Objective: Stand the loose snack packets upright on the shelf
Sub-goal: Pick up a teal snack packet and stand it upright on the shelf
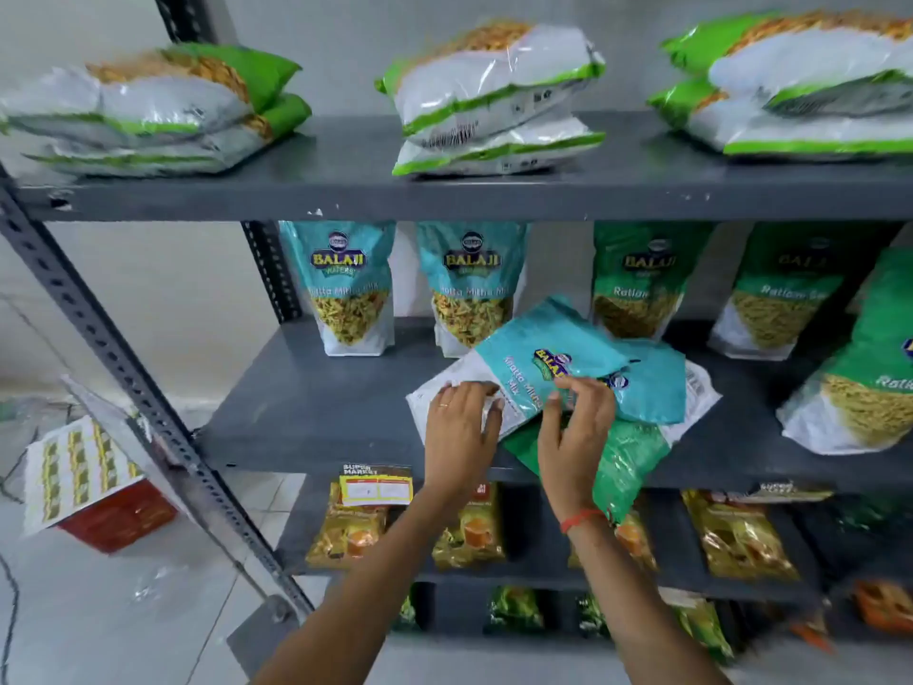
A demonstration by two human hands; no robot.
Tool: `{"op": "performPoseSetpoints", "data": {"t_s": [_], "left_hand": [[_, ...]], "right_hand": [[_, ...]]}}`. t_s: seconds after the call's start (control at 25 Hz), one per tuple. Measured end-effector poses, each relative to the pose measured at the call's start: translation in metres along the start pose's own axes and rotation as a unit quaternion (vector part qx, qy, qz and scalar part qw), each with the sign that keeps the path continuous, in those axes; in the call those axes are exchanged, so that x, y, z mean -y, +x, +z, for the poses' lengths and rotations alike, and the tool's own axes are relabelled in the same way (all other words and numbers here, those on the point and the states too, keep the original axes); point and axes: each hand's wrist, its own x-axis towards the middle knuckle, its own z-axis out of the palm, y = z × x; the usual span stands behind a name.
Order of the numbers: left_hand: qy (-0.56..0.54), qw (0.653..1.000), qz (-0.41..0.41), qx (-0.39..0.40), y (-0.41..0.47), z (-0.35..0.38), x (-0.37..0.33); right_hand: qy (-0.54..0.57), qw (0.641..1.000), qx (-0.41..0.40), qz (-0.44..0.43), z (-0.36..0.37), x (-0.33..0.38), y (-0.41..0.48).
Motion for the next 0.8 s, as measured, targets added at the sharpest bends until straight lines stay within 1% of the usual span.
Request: {"op": "performPoseSetpoints", "data": {"t_s": [0.04,0.12,0.16,0.24,0.32,0.48,0.56,0.68,0.8], "left_hand": [[-0.005,1.000,0.009,0.026,-0.003,0.009,0.008],[-0.005,0.999,0.031,0.043,-0.007,0.022,0.019],[0.000,0.998,0.036,0.050,-0.009,0.026,0.020],[-0.010,0.998,0.046,0.040,-0.010,0.035,0.020],[-0.007,0.998,0.052,0.026,-0.011,0.042,0.018],[0.014,0.999,0.030,0.019,-0.011,0.052,0.006],[0.017,1.000,0.007,0.011,-0.013,0.053,0.000],[-0.003,1.000,-0.030,0.003,-0.020,0.043,0.004],[-0.093,0.990,-0.100,-0.037,-0.013,0.023,0.018]], "right_hand": [[0.017,0.998,0.002,0.059,0.004,-0.008,-0.008],[0.014,0.983,0.028,0.183,0.012,-0.023,-0.015],[0.017,0.964,0.057,0.261,0.015,-0.028,-0.018],[0.076,0.915,0.101,0.382,0.020,-0.041,-0.014],[0.151,0.872,0.122,0.449,0.024,-0.042,-0.006],[0.262,0.791,0.122,0.539,0.031,-0.044,0.001],[0.294,0.760,0.136,0.564,0.038,-0.050,0.004],[0.351,0.724,0.151,0.573,0.056,-0.058,0.008],[0.371,0.708,0.194,0.569,0.076,-0.061,0.005]]}}
